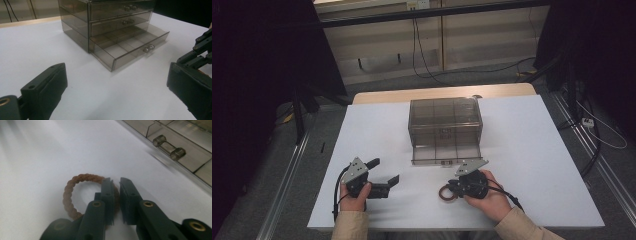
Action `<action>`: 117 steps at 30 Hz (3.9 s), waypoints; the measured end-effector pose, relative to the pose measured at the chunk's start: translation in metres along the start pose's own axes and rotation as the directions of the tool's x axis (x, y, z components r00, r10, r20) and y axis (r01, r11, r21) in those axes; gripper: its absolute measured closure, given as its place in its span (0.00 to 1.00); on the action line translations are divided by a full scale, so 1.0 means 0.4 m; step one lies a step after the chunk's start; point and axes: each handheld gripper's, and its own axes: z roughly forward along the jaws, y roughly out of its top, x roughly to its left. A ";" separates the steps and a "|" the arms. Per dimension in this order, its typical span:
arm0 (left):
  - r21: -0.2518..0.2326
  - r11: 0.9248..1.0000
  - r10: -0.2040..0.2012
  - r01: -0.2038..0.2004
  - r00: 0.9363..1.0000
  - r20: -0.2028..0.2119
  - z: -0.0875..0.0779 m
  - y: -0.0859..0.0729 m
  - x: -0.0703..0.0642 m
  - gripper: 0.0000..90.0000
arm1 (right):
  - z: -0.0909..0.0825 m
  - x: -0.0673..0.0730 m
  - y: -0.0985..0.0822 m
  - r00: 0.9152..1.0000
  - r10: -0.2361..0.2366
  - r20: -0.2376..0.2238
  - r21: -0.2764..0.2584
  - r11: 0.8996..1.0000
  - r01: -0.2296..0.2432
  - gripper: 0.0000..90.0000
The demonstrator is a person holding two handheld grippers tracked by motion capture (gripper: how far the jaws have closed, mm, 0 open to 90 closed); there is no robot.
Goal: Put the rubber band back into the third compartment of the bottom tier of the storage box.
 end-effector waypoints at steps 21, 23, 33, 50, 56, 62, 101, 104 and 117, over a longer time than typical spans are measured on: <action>-0.007 1.000 -0.007 0.007 1.000 0.001 -0.001 0.001 0.001 0.03 | -0.028 -0.027 0.020 0.999 0.040 -0.011 -0.031 0.999 -0.041 0.96; -0.006 1.000 -0.006 0.006 1.000 -0.001 -0.002 0.001 0.002 0.03 | -0.029 -0.029 0.022 0.999 0.043 -0.010 -0.030 0.999 -0.044 0.96; -0.007 1.000 -0.007 0.007 1.000 -0.004 -0.002 0.001 0.003 0.03 | -0.034 -0.040 0.035 0.999 0.051 -0.017 -0.032 0.998 -0.052 0.96; -0.010 1.000 -0.014 0.014 1.000 0.001 -0.002 0.001 0.005 0.03 | -0.056 -0.064 0.067 0.999 0.053 -0.005 -0.021 0.998 -0.053 0.96; -0.021 1.000 -0.017 0.017 1.000 -0.004 -0.007 0.003 0.008 0.03 | -0.064 -0.067 0.078 0.999 0.046 0.000 -0.018 0.999 -0.046 0.96; -0.018 1.000 -0.020 0.020 1.000 -0.002 -0.008 0.003 0.010 0.03 | -0.059 -0.074 0.081 0.999 0.052 -0.003 -0.017 0.998 -0.052 0.96; -0.012 1.000 -0.025 0.025 1.000 -0.008 -0.008 0.003 0.010 0.03 | -0.075 -0.137 0.093 0.996 0.088 0.034 0.005 0.996 -0.089 0.96; -0.012 1.000 -0.026 0.026 1.000 -0.008 -0.008 0.003 0.010 0.03 | -0.078 -0.140 0.097 0.996 0.085 0.039 0.004 0.996 -0.085 0.96; -0.012 1.000 -0.024 0.024 1.000 -0.007 -0.008 0.003 0.010 0.03 | -0.085 -0.146 0.112 0.996 0.078 0.045 0.009 0.997 -0.079 0.96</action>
